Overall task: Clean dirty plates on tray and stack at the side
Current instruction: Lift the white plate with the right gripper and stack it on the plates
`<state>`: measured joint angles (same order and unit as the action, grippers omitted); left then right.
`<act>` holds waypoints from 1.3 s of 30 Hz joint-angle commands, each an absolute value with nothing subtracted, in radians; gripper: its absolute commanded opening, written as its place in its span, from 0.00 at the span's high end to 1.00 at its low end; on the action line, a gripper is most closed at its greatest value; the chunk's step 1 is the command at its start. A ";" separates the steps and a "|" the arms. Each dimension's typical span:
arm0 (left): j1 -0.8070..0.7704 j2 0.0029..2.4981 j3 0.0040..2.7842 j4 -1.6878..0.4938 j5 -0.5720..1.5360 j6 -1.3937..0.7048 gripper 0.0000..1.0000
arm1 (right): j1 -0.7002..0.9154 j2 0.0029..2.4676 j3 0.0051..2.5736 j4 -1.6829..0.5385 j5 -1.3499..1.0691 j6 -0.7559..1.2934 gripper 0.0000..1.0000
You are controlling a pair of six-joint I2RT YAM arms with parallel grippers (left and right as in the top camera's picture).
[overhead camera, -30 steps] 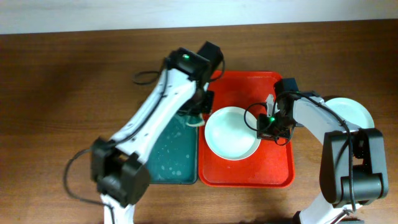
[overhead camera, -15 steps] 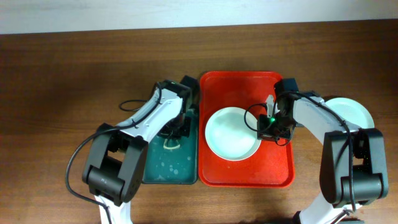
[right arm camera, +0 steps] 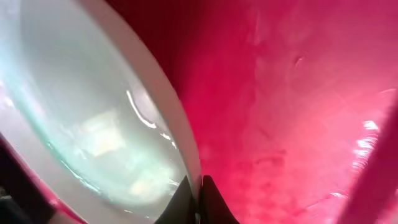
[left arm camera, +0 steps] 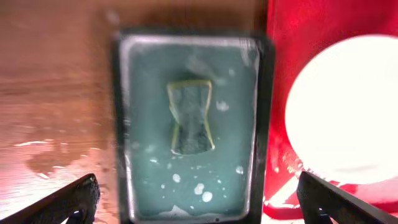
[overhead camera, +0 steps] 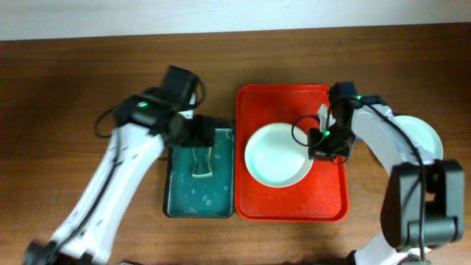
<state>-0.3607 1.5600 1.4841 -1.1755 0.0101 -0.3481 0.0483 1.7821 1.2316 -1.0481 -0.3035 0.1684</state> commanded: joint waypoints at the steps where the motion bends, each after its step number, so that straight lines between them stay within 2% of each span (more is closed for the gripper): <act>1: -0.282 1.435 1.500 -1.192 -0.079 -0.343 0.01 | 0.078 1.674 1.349 -1.126 -0.302 0.134 0.96; 7: -0.245 1.377 1.500 -1.198 -0.151 -0.343 0.01 | 0.249 1.650 1.375 -1.139 -0.303 0.136 0.96; 12: -0.246 1.380 1.500 -1.198 -0.151 -0.344 0.01 | 0.493 1.679 1.375 -0.984 -0.272 0.210 0.96; 18: -0.246 1.380 1.500 -1.198 -0.151 -0.343 0.01 | 0.646 1.705 1.374 -0.853 0.002 0.262 0.96; 26: -0.245 1.380 1.500 -1.198 -0.151 -0.344 0.01 | 0.740 1.647 1.376 -0.848 0.291 0.297 0.96; 33: -0.246 1.380 1.500 -1.198 -0.151 -0.343 0.01 | 0.925 1.605 1.376 -0.849 0.736 0.316 0.96; 39: -0.246 1.380 1.500 -1.198 -0.151 -0.344 0.01 | 0.996 1.604 1.376 -0.848 0.847 0.331 0.96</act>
